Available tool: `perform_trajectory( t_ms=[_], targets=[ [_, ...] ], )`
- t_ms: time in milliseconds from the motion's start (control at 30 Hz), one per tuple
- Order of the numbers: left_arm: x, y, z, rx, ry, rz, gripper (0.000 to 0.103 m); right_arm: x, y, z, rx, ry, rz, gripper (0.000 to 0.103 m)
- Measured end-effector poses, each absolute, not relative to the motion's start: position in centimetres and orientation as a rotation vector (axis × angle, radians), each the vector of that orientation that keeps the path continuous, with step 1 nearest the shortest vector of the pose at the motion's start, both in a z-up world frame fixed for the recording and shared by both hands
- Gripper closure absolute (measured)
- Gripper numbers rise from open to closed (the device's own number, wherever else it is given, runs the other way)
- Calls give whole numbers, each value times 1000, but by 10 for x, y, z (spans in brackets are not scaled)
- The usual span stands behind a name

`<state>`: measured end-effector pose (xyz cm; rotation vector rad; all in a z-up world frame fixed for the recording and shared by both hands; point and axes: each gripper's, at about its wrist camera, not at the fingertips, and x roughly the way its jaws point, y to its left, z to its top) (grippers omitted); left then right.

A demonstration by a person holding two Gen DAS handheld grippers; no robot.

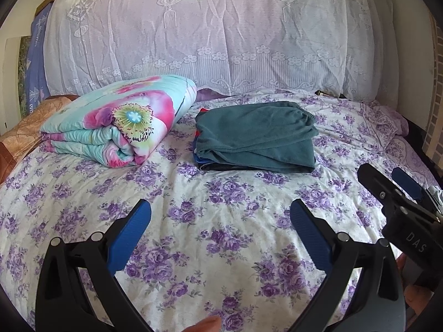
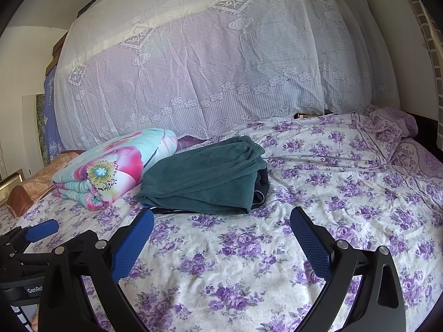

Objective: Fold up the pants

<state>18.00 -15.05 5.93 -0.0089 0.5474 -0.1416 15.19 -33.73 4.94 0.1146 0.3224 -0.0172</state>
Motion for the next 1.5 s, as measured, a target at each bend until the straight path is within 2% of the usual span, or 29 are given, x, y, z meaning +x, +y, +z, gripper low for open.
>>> perform_trajectory(
  t_ms=[1500],
  targets=[
    [180,-149,59,-2,550,-153,5,152,-334,49,117,325,-18,4]
  ],
)
